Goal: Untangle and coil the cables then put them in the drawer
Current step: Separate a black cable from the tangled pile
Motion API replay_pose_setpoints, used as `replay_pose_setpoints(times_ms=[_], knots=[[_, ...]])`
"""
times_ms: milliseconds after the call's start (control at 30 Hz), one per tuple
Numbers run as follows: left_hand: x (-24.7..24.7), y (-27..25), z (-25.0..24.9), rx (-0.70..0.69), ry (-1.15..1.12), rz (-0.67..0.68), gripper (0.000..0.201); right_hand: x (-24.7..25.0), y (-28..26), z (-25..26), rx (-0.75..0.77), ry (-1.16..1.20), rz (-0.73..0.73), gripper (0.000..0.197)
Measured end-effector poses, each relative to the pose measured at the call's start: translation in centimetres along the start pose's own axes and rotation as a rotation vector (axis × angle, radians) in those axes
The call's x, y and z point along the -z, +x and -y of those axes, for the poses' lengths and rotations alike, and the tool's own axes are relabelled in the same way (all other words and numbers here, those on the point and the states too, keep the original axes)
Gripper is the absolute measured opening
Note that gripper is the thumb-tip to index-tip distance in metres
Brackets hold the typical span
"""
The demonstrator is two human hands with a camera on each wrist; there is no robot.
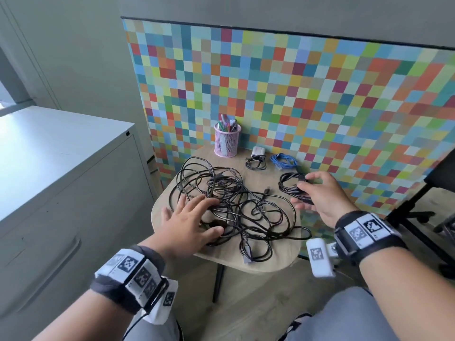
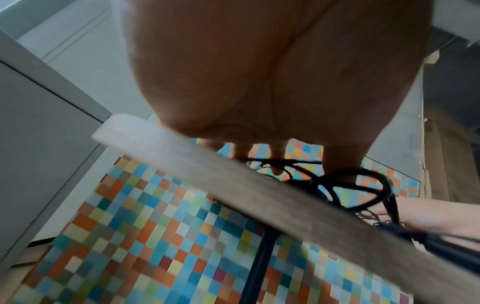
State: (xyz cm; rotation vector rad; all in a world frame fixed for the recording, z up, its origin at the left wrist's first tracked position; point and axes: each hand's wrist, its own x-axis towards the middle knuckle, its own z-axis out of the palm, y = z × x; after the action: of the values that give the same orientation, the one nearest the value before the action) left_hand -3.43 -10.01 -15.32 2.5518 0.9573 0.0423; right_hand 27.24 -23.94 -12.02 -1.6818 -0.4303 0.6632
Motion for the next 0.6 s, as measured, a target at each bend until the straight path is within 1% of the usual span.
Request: replay_pose_setpoints(times_ms=[100, 200, 333, 367, 433, 467, 533, 600], knots=[[-1.1, -0.2, 0.3, -0.009, -0.022, -0.051, 0.083, 0.0, 2.4, -0.7, -0.076, -0.002, -0.002, 0.03], [-1.7, -0.4, 0.2, -0.008, 0.02, -0.108, 0.081, 0.0, 4.0, -1.0, -0.101, -0.042, -0.012, 0.026], [-1.9, -0.5, -0.3, 0.008, 0.06, -0.123, 0.076, -0.2, 5.5, -0.8, -0.011, -0.275, -0.094, 0.03], [-2.0, -0.6, -0.3, 0.007, 0.061, -0.124, 0.075, -0.3, 5.6, -0.7, 0.006, -0.322, -0.112, 0.029], [-2.1, -0.6, -0.2, 0.006, 0.064, -0.131, 0.073, -0.7, 5.5, -0.3, 0.018, -0.415, -0.116, 0.017], [-2.2, -0.5, -0.1, 0.006, 0.065, -0.136, 0.072, -0.8, 5.4, -0.1, 0.026, -0.474, -0.11, 0.016], [-2.3, -0.5, 0.0, 0.003, 0.062, -0.147, 0.072, -0.8, 5.5, 0.4, 0.06, -0.587, -0.095, 0.026], [-2.5, -0.4, 0.1, -0.002, 0.054, -0.159, 0.073, -0.9, 5.3, 1.1, 0.111, -0.757, -0.057, 0.032]])
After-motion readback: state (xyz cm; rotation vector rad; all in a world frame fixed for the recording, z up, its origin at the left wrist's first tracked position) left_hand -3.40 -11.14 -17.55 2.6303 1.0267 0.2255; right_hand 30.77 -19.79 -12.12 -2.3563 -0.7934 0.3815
